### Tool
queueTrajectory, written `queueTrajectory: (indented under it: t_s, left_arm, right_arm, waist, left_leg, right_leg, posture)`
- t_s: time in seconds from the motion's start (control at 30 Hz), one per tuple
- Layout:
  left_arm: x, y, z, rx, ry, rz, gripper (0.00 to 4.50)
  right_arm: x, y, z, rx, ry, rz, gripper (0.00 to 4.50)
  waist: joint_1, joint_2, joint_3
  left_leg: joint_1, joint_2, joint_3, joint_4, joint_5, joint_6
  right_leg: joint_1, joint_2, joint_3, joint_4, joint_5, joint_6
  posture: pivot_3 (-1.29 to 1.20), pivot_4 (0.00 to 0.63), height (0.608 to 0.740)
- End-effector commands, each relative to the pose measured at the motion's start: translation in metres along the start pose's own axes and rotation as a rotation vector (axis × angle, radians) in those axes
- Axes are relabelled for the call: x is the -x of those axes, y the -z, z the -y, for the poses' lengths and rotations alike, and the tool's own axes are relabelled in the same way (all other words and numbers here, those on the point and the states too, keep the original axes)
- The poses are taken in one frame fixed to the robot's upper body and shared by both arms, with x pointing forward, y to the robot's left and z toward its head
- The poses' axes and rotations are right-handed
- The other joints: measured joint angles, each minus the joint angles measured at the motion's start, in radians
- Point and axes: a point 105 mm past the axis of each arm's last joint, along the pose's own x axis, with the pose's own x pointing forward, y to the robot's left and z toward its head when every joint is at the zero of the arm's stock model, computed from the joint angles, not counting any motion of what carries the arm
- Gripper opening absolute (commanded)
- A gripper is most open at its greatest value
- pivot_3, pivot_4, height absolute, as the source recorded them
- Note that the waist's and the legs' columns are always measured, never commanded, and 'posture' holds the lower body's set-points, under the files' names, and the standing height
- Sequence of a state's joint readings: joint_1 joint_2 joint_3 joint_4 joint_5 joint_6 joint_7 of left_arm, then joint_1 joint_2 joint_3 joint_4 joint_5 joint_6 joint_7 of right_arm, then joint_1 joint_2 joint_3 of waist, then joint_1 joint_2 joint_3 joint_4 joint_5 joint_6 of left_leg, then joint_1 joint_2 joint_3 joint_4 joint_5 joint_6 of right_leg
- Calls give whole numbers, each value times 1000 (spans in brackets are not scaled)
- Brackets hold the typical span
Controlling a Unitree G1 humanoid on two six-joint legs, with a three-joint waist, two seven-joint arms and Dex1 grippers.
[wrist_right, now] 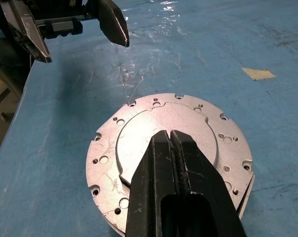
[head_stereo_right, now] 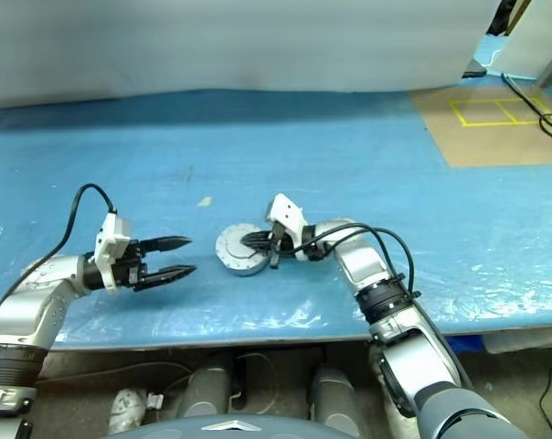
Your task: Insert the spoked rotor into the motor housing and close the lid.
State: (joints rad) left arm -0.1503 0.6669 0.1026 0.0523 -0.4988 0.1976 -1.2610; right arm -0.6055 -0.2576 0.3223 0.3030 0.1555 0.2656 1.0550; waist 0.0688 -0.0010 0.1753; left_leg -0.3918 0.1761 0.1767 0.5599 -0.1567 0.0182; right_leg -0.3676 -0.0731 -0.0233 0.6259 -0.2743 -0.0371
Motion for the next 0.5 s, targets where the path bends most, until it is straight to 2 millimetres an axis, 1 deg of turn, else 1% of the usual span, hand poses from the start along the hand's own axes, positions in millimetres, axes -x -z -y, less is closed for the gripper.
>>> queueTrajectory:
  t_s: [0.03,0.13,0.2,0.3,0.37,0.43,0.5]
  left_arm:
    - [-3,-9,5,-44,16,18,3343]
    - [-5,-10,5,-44,14,24,3343]
    - [-5,-10,5,-44,13,28,3343]
    - [-6,-12,5,-38,12,38,3343]
    - [-6,-16,7,-15,13,74,3343]
    - [-7,-19,10,0,21,89,3385]
    - [-6,-17,11,-2,17,80,3385]
  right_arm:
    - [5,-17,-5,15,-14,45,0]
    - [9,-26,-6,45,-8,47,0]
    - [13,-31,-9,31,-26,64,0]
    - [21,-45,-11,71,-38,89,0]
    - [24,-55,-17,94,-77,109,0]
    - [23,-56,-16,106,-76,114,402]
    - [19,-49,-9,111,-41,100,866]
  waist:
    - [1,0,0]
    - [1,0,0]
    - [1,0,0]
    - [2,0,0]
    - [2,0,0]
    - [1,0,0]
    - [0,0,0]
  left_leg:
    - [-1,0,0,0,0,0]
    - [-7,0,0,0,1,-2]
    - [-13,-1,0,0,2,-2]
    - [-15,-1,0,0,2,-2]
    - [-16,0,0,0,1,-1]
    - [-16,0,0,0,1,-1]
    - [-15,0,0,1,1,-1]
  right_leg:
    - [0,0,0,0,0,0]
    - [-5,0,0,-1,0,0]
    - [-10,0,-1,-1,0,0]
    - [-13,0,-1,-1,0,0]
    - [-14,0,-1,0,0,0]
    - [-14,0,-1,0,0,0]
    - [-14,0,-1,0,0,0]
  posture:
    - [0,150,740]
    - [0,150,740]
    - [0,150,740]
    - [0,150,740]
    - [0,150,740]
    - [0,150,740]
    - [0,150,740]
